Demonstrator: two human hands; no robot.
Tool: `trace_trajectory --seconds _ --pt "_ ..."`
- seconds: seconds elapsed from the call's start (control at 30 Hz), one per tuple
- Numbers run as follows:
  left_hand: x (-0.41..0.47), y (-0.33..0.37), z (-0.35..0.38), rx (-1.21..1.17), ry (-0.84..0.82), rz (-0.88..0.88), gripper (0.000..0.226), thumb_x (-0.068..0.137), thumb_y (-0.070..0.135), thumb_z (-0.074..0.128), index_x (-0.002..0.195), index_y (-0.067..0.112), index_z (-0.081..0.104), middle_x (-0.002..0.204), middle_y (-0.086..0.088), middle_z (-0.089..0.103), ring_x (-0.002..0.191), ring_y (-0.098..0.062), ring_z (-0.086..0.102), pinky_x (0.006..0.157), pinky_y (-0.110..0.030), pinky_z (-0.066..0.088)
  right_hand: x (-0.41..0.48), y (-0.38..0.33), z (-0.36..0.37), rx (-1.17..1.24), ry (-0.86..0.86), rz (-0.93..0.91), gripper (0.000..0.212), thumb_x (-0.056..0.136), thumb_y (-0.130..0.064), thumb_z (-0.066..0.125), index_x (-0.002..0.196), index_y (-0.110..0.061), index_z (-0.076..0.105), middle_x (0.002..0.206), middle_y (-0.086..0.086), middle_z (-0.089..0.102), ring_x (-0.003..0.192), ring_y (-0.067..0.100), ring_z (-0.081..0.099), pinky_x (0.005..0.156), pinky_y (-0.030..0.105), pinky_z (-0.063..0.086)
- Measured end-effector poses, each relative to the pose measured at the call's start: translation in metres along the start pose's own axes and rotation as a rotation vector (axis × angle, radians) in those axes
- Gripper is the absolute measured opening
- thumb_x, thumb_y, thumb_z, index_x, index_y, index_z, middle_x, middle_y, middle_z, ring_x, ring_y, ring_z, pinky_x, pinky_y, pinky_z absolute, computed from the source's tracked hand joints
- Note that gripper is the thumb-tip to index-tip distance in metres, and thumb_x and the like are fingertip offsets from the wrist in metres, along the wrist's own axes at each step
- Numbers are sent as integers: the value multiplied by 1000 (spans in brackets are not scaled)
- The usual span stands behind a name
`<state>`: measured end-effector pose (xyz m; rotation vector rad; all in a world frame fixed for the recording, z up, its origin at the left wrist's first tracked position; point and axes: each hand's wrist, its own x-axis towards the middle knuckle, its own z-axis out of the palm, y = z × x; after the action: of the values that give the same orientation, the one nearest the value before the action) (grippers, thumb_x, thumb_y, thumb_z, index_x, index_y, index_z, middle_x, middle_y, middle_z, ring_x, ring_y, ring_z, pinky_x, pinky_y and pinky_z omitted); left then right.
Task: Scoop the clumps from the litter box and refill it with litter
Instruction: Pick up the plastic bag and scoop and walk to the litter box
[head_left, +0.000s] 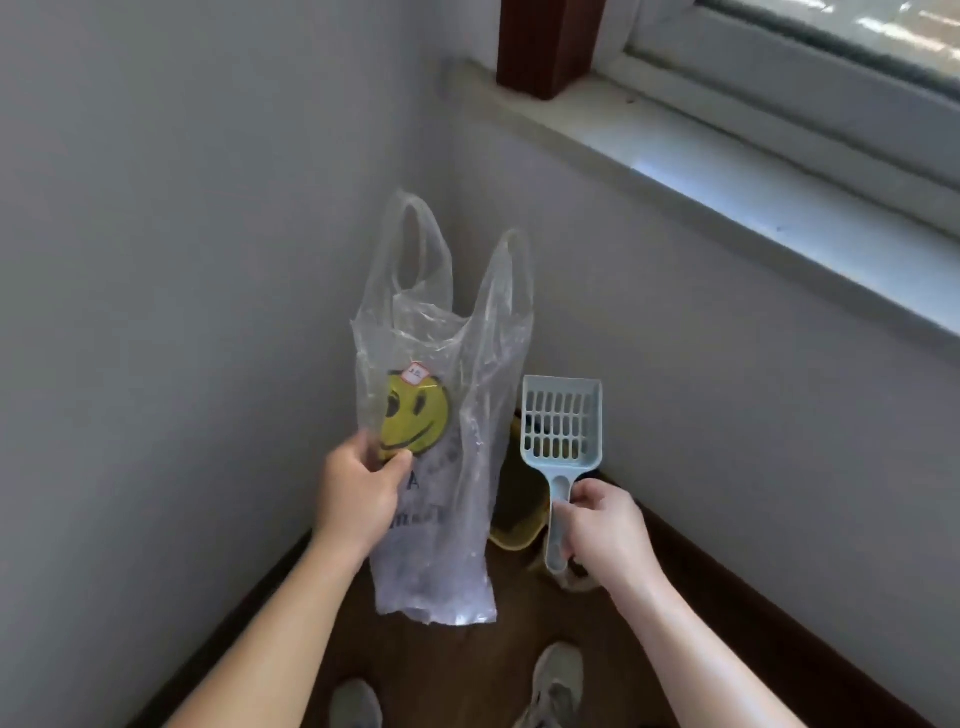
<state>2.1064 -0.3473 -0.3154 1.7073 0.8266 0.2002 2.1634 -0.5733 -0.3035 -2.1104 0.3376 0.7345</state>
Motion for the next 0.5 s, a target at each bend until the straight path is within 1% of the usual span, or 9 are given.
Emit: trace_trajectory --seconds 0.1,0.17,0.2,0.23,0.3,0.33,0.37,0.43,0.5 --pt "36 -67 23 18 0 5 27 87 6 70 86 33 68 86 15 72 80 3 67 73 -24 52 62 35 42 21 6 -4 13 94 -16 60 86 -13 70 74 -1 73 65 15 69 50 25 51" --pt "61 -117 37 26 -12 23 26 88 6 68 85 32 69 85 15 72 79 5 66 71 -23 50 106 64 77 49 2 9 16 95 -17 58 86 -12 70 79 1 75 72 20 72 61 35 59" --pt "75 -145 44 32 -14 34 26 88 6 67 83 31 69 83 15 72 77 4 66 70 -23 50 128 78 94 50 -2 15 16 95 -18 58 87 -11 70 80 2 75 75 21 71 68 39 59" --pt "88 -172 50 37 -14 49 28 87 4 67 81 31 69 79 17 72 75 5 65 69 -22 49 149 93 111 45 -2 17 16 94 -18 58 88 -10 70 81 4 74 75 19 71 69 39 59" --pt "115 -226 60 76 -20 90 31 85 2 68 79 33 68 73 23 70 72 11 62 67 -17 48 191 124 141 28 22 2 16 94 -13 57 87 -5 69 80 6 73 72 10 67 58 31 51" --pt "128 -252 64 106 -27 110 30 83 3 68 79 33 67 71 24 69 70 12 61 68 -18 48 211 140 155 23 38 -10 17 94 -11 57 85 -3 69 80 5 73 71 5 66 55 28 47" --pt "140 -275 70 130 -37 120 26 81 6 69 79 32 67 70 23 68 69 10 61 69 -21 49 230 157 170 20 49 -21 18 94 -10 56 84 -3 69 79 3 74 71 3 66 54 27 47" --pt "159 -318 82 128 -76 122 16 79 14 68 81 30 67 69 23 69 70 1 63 71 -26 47 264 190 197 28 56 -30 19 94 -13 57 81 -6 69 78 -1 74 73 6 69 61 34 56" --pt "172 -354 93 157 -118 165 16 78 21 65 90 31 69 80 22 71 80 -3 66 74 -25 46 294 219 223 31 44 -20 20 94 -14 58 78 -8 69 78 -2 74 75 13 71 68 40 59"
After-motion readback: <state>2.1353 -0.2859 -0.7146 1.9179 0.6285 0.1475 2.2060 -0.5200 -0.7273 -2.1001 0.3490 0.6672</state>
